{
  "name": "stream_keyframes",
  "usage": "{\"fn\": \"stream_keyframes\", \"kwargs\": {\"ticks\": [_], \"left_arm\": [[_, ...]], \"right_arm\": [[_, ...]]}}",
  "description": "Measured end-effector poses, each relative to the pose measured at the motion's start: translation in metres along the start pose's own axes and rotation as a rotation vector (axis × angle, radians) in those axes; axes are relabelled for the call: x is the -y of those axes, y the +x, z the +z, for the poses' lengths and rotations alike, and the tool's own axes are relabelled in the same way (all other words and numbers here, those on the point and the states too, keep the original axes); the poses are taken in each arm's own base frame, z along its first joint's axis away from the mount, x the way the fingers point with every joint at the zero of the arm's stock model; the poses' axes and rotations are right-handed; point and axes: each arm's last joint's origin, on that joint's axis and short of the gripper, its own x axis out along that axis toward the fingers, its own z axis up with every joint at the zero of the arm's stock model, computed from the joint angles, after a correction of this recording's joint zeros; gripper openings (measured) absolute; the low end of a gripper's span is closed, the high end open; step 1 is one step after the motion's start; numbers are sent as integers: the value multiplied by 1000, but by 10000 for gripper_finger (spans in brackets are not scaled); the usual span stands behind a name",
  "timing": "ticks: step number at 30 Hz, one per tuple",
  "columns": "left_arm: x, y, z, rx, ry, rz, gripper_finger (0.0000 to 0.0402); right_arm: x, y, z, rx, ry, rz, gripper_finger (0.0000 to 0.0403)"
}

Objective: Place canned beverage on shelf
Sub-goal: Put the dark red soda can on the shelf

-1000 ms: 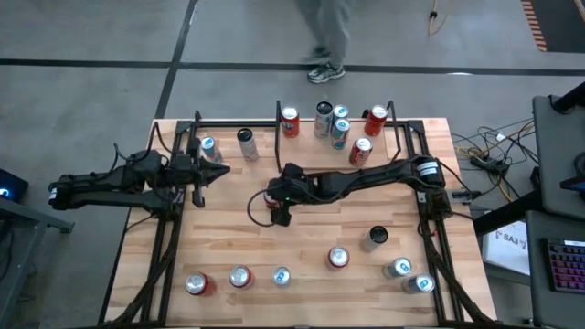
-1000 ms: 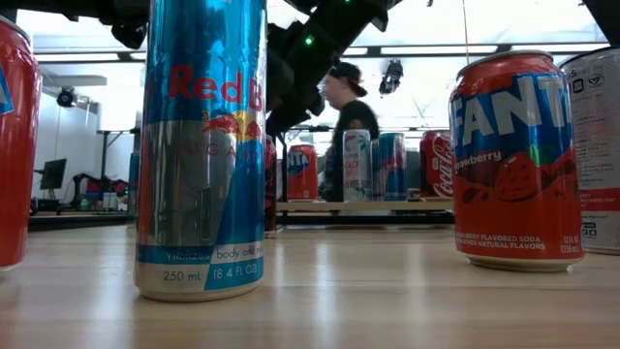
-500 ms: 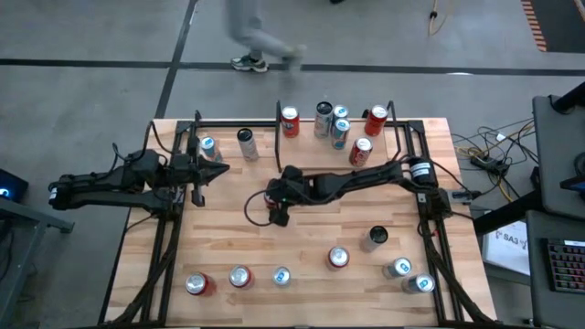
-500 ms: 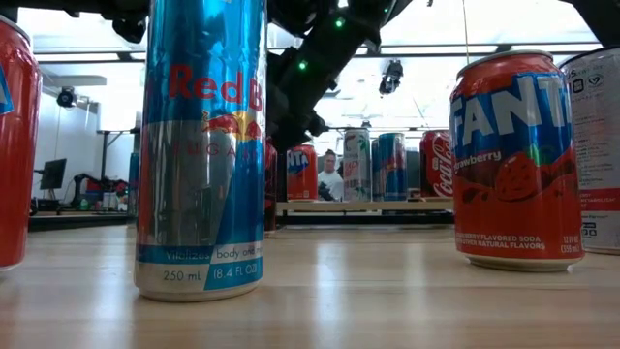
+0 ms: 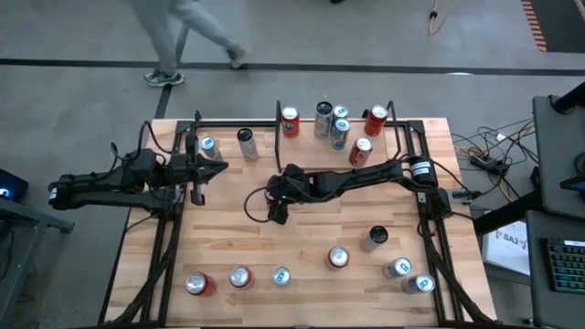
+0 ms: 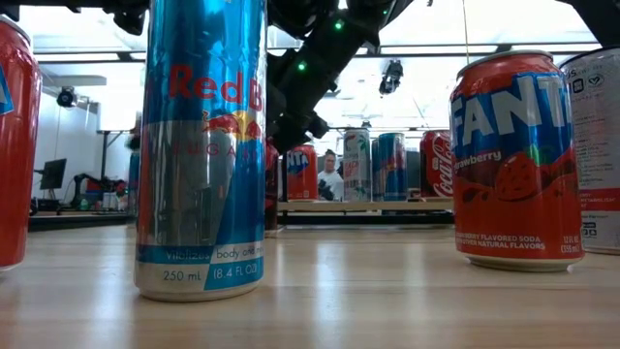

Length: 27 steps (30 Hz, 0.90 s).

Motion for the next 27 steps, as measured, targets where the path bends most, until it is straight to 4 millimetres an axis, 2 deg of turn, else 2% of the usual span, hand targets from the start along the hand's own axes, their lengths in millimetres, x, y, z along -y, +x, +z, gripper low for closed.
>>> {"fn": "stream_keyframes", "kwargs": {"ticks": [4,7,14,19,27], "left_arm": [[0,0,0,1,2,0,0],[0,0,0,1,2,0,0],[0,0,1,8,16,2,0],[0,0,1,6,16,2,0],[0,0,1,13,21,3,0]], "right_arm": [[1,-9,5,15,9,8,292],[3,-25,13,44,17,16,292],[15,-73,32,108,57,16,292],[39,-117,43,147,130,-56,292],[91,-185,40,171,374,-365,292]]}}
